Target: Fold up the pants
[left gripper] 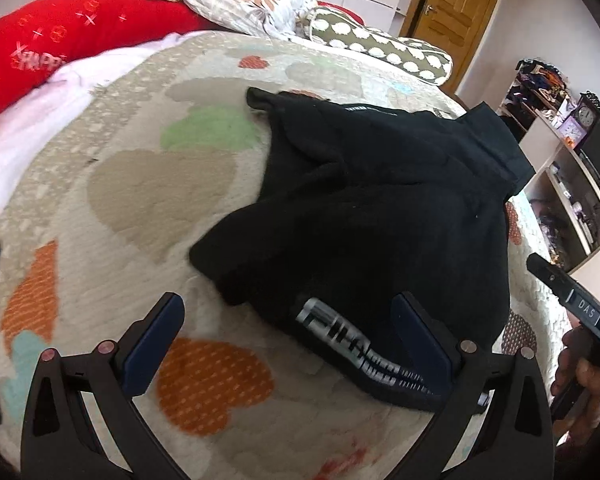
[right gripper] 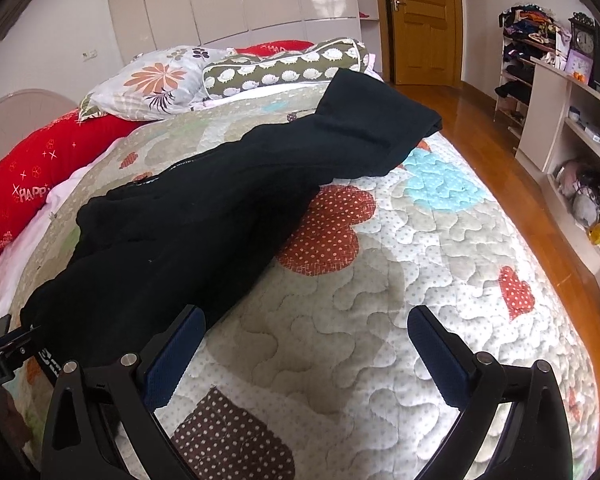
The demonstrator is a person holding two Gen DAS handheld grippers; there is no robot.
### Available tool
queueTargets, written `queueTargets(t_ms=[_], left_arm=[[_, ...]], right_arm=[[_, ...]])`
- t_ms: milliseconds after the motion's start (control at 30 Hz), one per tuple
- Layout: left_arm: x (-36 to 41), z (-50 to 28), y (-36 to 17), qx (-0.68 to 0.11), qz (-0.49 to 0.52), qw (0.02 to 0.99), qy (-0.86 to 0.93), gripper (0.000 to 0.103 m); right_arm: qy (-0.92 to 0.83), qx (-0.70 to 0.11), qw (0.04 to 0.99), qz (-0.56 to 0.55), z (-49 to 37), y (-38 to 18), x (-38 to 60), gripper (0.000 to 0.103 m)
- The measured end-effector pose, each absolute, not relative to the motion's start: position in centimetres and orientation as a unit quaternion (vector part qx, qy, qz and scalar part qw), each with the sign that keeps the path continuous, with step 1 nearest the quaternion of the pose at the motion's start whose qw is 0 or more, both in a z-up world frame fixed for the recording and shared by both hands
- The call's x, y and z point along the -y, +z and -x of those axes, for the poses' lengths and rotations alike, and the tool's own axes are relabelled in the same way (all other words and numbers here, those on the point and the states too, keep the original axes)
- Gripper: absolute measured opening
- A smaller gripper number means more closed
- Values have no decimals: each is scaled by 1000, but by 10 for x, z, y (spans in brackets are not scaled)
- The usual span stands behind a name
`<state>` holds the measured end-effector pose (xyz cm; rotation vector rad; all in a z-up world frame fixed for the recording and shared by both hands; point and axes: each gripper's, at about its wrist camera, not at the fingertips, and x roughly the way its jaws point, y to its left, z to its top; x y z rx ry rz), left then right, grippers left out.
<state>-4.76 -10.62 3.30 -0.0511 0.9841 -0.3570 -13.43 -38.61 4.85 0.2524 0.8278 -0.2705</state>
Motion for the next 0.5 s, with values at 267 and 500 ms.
queueTargets(t_ms=[267,500], left_arm=[[120,26,33,-479,60,845,-230,11],[90,15,68,-432,80,873,-211,5]], right_arm=[[-124,-401,898,-131,113,46,403,78],[-98,-407,896,-148,84,39,403,62]])
